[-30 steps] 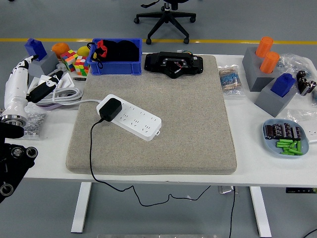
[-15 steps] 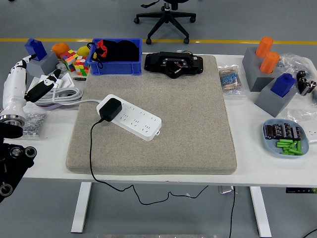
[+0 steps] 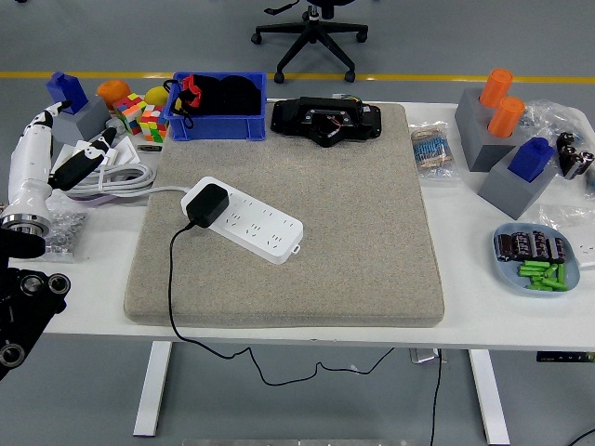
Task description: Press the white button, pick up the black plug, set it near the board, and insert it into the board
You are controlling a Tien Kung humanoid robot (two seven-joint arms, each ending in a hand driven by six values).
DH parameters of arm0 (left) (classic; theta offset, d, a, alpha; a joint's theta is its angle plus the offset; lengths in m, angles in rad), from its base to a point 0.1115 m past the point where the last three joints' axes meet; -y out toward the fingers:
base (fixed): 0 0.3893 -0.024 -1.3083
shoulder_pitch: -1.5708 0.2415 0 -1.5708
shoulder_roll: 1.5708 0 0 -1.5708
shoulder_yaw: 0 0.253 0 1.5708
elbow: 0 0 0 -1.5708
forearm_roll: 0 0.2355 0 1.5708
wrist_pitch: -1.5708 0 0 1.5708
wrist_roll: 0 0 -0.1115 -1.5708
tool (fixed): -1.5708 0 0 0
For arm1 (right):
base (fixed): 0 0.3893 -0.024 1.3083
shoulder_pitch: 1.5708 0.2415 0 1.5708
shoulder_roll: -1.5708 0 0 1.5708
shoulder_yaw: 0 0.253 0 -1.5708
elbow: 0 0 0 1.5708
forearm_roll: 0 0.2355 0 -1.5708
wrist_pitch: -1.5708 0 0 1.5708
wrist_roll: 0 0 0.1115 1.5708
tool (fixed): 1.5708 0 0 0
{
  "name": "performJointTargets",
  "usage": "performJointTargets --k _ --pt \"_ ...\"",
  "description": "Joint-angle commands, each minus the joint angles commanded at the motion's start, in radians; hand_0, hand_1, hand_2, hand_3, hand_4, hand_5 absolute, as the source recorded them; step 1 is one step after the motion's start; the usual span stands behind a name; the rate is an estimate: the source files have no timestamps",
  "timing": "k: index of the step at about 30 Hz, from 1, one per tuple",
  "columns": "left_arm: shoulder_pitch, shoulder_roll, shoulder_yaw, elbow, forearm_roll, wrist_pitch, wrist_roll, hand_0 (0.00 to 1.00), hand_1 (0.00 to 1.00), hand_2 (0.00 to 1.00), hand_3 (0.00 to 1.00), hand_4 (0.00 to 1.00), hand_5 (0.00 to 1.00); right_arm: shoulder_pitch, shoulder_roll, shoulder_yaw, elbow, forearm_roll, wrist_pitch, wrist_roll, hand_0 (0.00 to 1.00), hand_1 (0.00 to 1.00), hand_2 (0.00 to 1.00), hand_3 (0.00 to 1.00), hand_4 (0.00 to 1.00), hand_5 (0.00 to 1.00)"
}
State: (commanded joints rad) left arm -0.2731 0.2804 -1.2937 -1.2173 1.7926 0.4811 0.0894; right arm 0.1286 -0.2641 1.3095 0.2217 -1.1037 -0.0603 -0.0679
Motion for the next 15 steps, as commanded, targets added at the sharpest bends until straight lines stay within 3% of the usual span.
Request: performJointTargets --k 15 --pt "-0.001 -0.001 -0.005 -0.002 0.001 -0.003 0.002 0.998 0.998 0.976 0.906 0.874 0.757 0.002 -0.001 0.002 0.000 -0.001 0.000 0.000 0.613 0.575 0.573 0.581 0.648 0.394"
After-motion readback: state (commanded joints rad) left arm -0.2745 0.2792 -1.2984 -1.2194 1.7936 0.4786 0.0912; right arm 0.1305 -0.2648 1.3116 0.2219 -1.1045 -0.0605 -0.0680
